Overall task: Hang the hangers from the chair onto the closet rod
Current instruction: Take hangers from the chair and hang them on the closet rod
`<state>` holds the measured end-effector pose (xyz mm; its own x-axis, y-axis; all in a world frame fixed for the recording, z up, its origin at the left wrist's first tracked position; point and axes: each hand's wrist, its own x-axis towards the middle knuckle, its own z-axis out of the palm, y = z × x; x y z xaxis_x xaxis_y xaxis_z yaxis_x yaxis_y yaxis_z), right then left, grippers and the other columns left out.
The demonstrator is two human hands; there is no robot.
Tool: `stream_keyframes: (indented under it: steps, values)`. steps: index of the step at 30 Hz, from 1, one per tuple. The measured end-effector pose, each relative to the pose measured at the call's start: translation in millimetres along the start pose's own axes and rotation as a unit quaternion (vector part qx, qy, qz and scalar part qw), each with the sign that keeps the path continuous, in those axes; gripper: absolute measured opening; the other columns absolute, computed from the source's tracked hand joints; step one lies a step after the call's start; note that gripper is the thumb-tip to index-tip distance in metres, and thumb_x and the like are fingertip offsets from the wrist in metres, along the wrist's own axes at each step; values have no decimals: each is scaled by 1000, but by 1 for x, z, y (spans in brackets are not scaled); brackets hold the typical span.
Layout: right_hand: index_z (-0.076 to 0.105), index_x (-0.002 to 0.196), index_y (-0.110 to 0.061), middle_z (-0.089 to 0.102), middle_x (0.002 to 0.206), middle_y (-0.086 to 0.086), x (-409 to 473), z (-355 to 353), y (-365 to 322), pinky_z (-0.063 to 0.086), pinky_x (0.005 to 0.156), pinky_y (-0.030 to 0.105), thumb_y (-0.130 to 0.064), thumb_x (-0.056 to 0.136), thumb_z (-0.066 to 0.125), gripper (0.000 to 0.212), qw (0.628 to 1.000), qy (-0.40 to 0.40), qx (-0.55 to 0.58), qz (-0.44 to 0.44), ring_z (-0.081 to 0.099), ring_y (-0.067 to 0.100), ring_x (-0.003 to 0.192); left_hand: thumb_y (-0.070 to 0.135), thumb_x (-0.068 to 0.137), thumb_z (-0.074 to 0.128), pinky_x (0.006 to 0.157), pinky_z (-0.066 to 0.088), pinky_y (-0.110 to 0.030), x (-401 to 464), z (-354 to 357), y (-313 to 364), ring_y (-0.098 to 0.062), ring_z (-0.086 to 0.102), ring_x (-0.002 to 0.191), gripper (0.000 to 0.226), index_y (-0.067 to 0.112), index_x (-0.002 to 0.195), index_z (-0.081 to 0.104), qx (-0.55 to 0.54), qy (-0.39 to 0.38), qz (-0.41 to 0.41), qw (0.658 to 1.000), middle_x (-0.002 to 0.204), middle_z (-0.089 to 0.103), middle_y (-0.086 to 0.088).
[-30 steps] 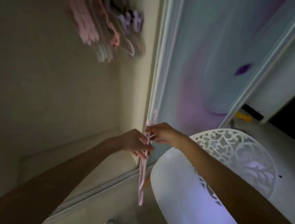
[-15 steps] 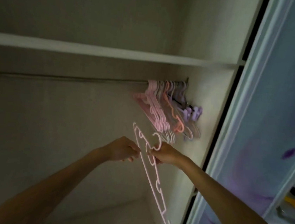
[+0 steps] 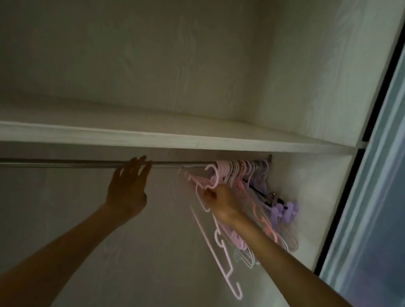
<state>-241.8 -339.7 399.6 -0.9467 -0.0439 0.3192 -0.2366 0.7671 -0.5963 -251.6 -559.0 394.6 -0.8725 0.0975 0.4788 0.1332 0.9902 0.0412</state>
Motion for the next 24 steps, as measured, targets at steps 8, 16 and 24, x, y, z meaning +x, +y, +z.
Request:
stream_keyframes:
  steps: [8,16,24]
  values:
    - [39,56,-19,45,54,-2,78,17,17,33,50,26,-36,99,35,46,998,-7,-67,12,44,11,50,22,89,51,120,2,-38,17,27,2,-21,3,147,87,12,149,-11,123,20,-20,992,159,2,-3]
    - [57,76,-13,67,94,20,116,37,37,40,66,29,-30,96,42,30,991,-32,-124,36,65,33,91,28,84,58,119,0,-39,15,36,1,-24,2,147,97,10,149,-13,138,39,-6,990,159,-1,-5]
    - [37,133,-6,44,134,15,99,19,30,44,87,37,-37,91,53,54,958,135,-214,-132,46,33,120,29,83,57,120,6,-39,14,41,2,-26,6,146,93,10,150,-6,107,72,-3,992,159,5,-6]
